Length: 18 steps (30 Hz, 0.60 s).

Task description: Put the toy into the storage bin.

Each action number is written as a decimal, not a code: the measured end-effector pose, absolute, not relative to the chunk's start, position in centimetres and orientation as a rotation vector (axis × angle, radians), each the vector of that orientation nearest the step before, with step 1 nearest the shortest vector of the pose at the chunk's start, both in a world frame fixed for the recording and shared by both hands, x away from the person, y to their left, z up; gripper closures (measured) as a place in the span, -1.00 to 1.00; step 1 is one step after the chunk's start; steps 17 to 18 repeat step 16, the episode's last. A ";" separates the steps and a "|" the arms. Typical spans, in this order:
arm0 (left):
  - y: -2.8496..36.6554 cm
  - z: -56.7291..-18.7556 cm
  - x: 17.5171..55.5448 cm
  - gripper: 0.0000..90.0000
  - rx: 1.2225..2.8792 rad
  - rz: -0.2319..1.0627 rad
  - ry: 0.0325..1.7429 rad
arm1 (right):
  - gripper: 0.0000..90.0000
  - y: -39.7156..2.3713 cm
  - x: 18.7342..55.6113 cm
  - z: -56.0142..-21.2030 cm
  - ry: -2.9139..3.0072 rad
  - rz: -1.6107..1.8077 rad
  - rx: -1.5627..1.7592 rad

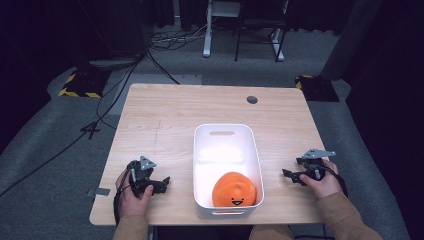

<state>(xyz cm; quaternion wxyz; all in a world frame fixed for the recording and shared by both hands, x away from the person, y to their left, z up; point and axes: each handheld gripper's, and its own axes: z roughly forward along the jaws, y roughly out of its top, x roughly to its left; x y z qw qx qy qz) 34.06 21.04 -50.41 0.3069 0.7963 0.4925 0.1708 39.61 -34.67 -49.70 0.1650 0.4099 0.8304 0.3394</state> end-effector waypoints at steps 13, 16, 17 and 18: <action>21.0 -50.4 34.1 -1.00 2.107 0.452 1.303 | -0.72 -35.3 39.6 -50.3 2.395 1.048 1.041; 21.0 -50.4 34.1 -1.00 2.106 0.452 1.304 | -0.72 -35.7 39.7 -50.4 2.426 1.064 0.989; 21.0 -50.4 34.1 -1.00 2.106 0.452 1.304 | -0.72 -35.7 39.7 -50.4 2.426 1.064 0.989; 21.0 -50.4 34.1 -1.00 2.106 0.452 1.304 | -0.72 -35.7 39.7 -50.4 2.426 1.064 0.989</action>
